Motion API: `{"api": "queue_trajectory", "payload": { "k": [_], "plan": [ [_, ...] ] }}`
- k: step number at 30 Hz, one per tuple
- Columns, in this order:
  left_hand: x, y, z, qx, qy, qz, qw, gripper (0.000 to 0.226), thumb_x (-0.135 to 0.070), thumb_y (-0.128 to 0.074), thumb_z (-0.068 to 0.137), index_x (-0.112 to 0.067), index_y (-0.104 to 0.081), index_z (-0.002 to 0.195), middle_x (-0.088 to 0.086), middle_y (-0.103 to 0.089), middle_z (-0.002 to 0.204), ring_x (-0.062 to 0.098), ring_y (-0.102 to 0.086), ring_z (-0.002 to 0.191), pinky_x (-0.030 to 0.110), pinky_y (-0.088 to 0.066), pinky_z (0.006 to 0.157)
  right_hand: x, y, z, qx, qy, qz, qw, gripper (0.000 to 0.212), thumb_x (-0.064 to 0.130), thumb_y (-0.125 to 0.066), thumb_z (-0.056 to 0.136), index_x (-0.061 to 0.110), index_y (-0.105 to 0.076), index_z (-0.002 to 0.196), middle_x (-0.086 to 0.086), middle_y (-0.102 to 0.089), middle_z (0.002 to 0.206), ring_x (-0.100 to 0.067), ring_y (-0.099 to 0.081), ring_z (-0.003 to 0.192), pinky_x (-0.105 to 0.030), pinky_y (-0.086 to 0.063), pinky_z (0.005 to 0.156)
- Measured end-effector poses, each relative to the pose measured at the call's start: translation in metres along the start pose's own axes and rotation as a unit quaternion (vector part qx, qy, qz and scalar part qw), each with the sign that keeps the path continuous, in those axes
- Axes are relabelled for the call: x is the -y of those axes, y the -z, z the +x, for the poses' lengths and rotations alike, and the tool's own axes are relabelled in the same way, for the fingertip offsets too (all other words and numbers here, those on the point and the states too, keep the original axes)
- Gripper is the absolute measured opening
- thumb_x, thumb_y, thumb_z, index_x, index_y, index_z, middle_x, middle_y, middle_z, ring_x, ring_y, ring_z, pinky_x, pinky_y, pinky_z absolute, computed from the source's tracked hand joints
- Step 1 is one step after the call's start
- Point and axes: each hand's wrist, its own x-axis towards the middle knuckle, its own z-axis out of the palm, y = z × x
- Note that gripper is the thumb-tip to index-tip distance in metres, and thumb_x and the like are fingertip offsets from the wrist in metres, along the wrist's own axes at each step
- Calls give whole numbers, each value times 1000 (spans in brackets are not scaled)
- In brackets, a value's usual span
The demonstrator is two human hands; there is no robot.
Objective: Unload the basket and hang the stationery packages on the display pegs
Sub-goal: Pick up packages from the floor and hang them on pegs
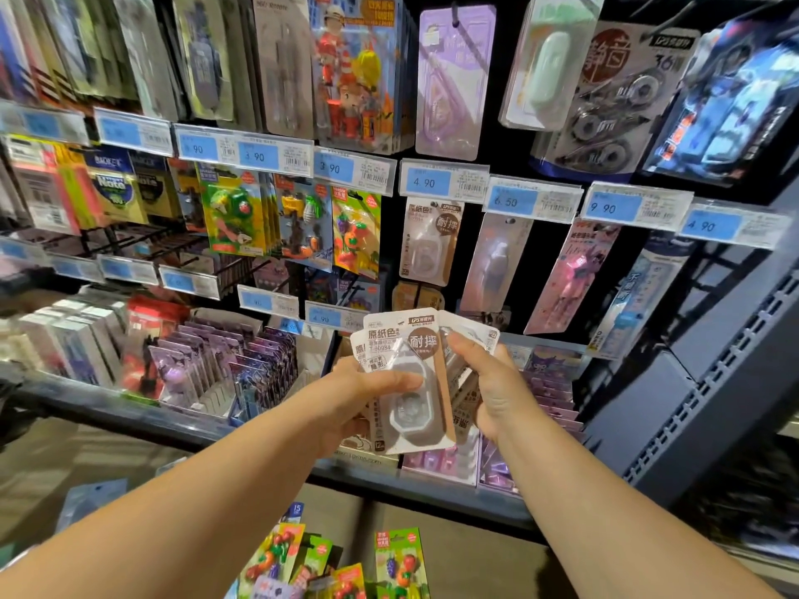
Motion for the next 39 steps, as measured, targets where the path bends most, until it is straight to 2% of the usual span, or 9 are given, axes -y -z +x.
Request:
{"api": "queue_trajectory", "payload": {
  "k": [4, 8, 14, 21, 24, 27, 32, 36, 39],
  "plan": [
    [2, 0, 0, 4, 6, 4, 1000, 73, -30, -90, 57, -13, -57, 120, 9, -72, 94, 19, -64, 71, 28, -49, 56, -2, -1, -1, -3, 7, 2, 1000, 78, 33, -88, 53, 12, -56, 121, -12, -73, 103, -33, -70, 94, -53, -54, 89],
    [3, -2, 1, 16, -9, 18, 1000, 72, -35, -84, 55, -14, -63, 120, 11, -74, 102, 25, -66, 85, 31, -50, 68, 1, 0, -3, -7, 23, -2, 1000, 50, 32, -79, 60, 18, -58, 104, -1, -73, 82, -22, -71, 78, -47, -57, 80],
    [4, -5, 2, 22, -36, -17, 999, 64, -35, -86, 51, -24, -68, 112, 7, -74, 107, 25, -70, 98, 30, -51, 71, -2, -4, -2, -53, 13, -25, 998, 85, 55, -85, 39, 24, -54, 112, -4, -70, 107, -30, -68, 99, -56, -50, 95],
    [7, -6, 3, 25, -49, -60, 997, 63, -23, -82, 61, -20, -62, 121, 7, -74, 99, 24, -70, 90, 33, -55, 65, -4, -1, 7, -79, -49, -10, 996, 82, 76, -71, 60, 20, -62, 120, -11, -74, 105, -34, -72, 92, -61, -53, 88],
    [9, -3, 5, 24, -37, -86, 995, 69, -24, -82, 61, -20, -60, 125, 10, -72, 108, 25, -70, 93, 40, -55, 75, -2, 1, 9, -101, -43, 1, 994, 43, 55, -59, 89, 18, -65, 110, -9, -75, 95, -32, -72, 88, -56, -53, 91],
    [9, -1, 4, 31, -31, -94, 995, 72, -27, -87, 56, -22, -61, 123, 11, -71, 113, 27, -68, 95, 46, -55, 82, 1, 1, 10, -124, -27, -4, 992, 19, 38, -58, 96, 20, -61, 94, -5, -71, 82, -27, -68, 81, -48, -55, 87],
    [7, 4, 1, 16, -16, -147, 989, 45, -23, -82, 67, -15, -66, 108, 8, -73, 89, 25, -69, 73, 41, -58, 70, 3, 3, 11, -163, 25, -34, 986, 23, 35, -63, 92, 13, -60, 89, -9, -68, 91, -27, -66, 84, -43, -54, 76],
    [6, 14, 1, -26, -14, -173, 984, 48, -27, -83, 67, -14, -67, 110, 15, -74, 102, 35, -68, 91, 56, -50, 94, 4, 5, 13, -204, 88, -142, 965, 38, 41, -64, 89, 7, -51, 78, -9, -52, 79, -22, -51, 74, -35, -40, 68],
    [3, 19, -2, -37, -19, -189, 981, 45, -27, -77, 68, -15, -66, 110, 15, -74, 102, 36, -69, 90, 56, -55, 85, 8, 2, 11, -222, 112, -201, 947, 37, 41, -64, 88, 12, -49, 69, -5, -52, 72, -22, -50, 71, -34, -38, 65]
  ]
}}
